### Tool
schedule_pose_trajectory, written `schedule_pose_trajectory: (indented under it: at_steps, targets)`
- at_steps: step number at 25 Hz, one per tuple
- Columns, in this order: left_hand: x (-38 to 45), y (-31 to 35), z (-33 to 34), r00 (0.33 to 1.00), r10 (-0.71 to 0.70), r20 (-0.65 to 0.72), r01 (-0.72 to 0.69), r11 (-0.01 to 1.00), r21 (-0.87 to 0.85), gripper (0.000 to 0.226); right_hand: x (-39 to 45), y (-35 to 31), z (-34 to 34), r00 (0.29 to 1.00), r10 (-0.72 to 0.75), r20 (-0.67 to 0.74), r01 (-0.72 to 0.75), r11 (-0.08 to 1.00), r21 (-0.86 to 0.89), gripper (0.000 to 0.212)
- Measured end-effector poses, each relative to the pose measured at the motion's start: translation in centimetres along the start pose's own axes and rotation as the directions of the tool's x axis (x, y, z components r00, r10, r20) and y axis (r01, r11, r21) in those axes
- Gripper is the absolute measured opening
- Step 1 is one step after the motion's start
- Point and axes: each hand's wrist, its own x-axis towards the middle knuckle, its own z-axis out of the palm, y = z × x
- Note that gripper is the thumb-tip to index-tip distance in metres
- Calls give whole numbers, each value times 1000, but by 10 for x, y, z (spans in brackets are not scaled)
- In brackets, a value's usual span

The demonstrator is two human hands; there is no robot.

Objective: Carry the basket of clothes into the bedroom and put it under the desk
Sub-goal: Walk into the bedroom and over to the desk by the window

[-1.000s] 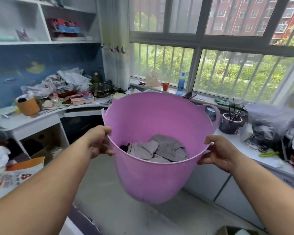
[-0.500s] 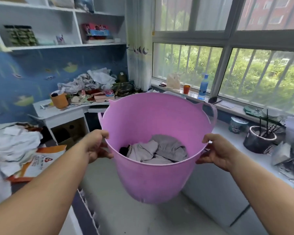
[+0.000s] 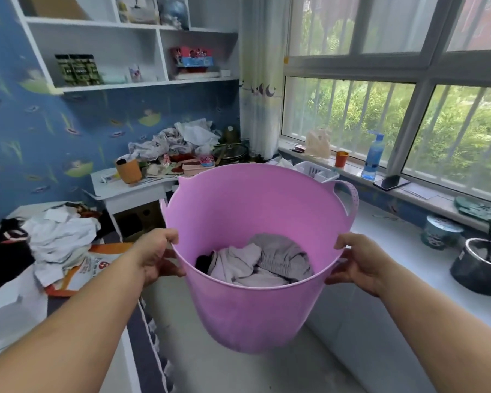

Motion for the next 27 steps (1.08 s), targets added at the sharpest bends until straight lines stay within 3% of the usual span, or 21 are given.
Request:
schedule_pose_trajectory:
  at_steps: [11,27]
  targets:
    - [77,31,-50,1000,13,-5,-13,999,-40,44,79,-36,74,999,-19,26,19,1000,-22,52]
    - [125,48,-106,983,-29,-180,0,987,-159,31,168,-63,161,986,17,163,-5,997,-75,43]
